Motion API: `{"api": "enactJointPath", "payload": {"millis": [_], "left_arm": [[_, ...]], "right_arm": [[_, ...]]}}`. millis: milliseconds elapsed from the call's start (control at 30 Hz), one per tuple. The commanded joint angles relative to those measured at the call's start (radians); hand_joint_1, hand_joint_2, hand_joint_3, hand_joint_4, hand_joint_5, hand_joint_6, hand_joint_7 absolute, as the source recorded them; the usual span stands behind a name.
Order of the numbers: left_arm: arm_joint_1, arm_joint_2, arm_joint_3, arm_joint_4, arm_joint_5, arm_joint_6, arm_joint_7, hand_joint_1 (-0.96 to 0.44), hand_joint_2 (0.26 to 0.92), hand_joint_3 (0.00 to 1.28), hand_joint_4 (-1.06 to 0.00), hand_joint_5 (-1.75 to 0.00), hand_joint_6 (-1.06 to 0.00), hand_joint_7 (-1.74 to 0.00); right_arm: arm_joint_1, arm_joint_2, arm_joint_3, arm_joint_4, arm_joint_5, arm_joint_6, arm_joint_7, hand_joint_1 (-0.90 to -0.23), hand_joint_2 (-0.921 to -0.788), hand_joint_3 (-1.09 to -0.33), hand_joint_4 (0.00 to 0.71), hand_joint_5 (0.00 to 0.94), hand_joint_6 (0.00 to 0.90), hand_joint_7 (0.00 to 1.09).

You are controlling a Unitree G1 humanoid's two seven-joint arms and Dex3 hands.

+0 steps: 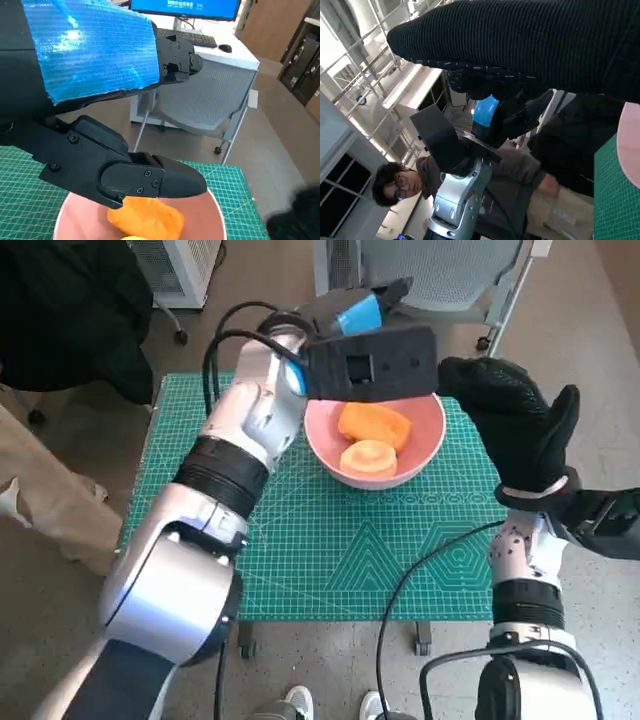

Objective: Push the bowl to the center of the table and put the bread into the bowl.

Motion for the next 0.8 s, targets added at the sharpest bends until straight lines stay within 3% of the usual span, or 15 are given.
{"api": "enactJointPath", "payload": {"millis": [33,300,433,800], "left_arm": [[0.021,0.035,0.028,-0.023,-0.031,-0.023,-0.001,-0.86,0.921,0.38,0.00,0.00,-0.07,0.00],[0.052,0.073,0.130,-0.053,-0.139,-0.053,-0.007,-0.78,0.921,0.59,0.00,0.00,-0.08,0.00],[0.101,0.098,0.243,-0.082,-0.257,-0.096,-0.013,-0.77,0.921,0.62,0.00,0.00,-0.09,-0.01],[0.221,0.170,0.330,-0.189,-0.363,-0.189,-0.049,-0.78,0.921,0.67,0.00,0.00,-0.09,-0.01]], "right_arm": [[0.006,0.004,-0.001,0.016,-0.007,0.000,0.007,-0.663,-0.921,-0.612,0.161,0.002,0.199,0.03],[0.010,0.011,0.000,0.010,-0.004,-0.004,0.010,-0.655,-0.921,-0.610,0.163,0.002,0.200,0.03],[0.005,0.012,-0.002,0.015,-0.002,-0.005,0.012,-0.646,-0.921,-0.612,0.161,0.001,0.198,0.03],[-0.004,0.024,-0.001,0.023,-0.002,-0.006,0.012,-0.637,-0.921,-0.614,0.162,0.001,0.197,0.03]]}}
